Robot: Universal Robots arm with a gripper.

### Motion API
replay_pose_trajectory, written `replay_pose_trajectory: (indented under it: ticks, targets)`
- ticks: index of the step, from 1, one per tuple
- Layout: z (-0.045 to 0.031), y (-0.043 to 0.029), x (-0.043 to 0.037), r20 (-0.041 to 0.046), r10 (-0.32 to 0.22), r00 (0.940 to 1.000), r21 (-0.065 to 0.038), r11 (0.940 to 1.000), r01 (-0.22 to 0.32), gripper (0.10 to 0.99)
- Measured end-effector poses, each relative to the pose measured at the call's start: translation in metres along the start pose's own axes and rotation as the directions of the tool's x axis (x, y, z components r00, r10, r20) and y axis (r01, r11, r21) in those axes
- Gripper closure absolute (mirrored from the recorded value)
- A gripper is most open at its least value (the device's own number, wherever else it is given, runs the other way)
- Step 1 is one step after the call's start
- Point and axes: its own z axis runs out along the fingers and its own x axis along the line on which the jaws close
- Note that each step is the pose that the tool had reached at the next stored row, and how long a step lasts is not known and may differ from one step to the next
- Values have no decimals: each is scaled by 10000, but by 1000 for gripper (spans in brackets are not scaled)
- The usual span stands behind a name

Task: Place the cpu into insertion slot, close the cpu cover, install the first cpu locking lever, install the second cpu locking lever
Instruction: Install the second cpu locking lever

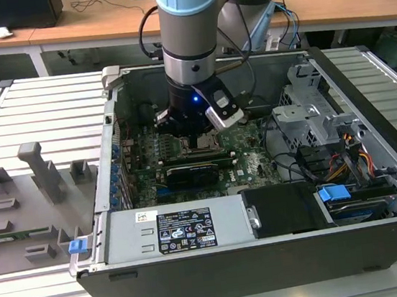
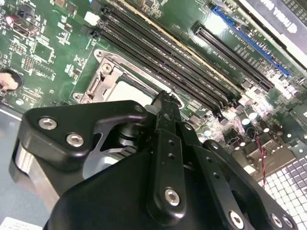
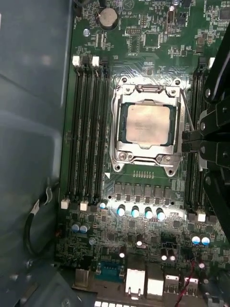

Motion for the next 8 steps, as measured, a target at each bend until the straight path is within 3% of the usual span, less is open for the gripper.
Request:
replay_pose_trajectory:
  ticks: [8]
  targets:
    - [44,-15,7,2,0,10000,-24,10000,0,980]
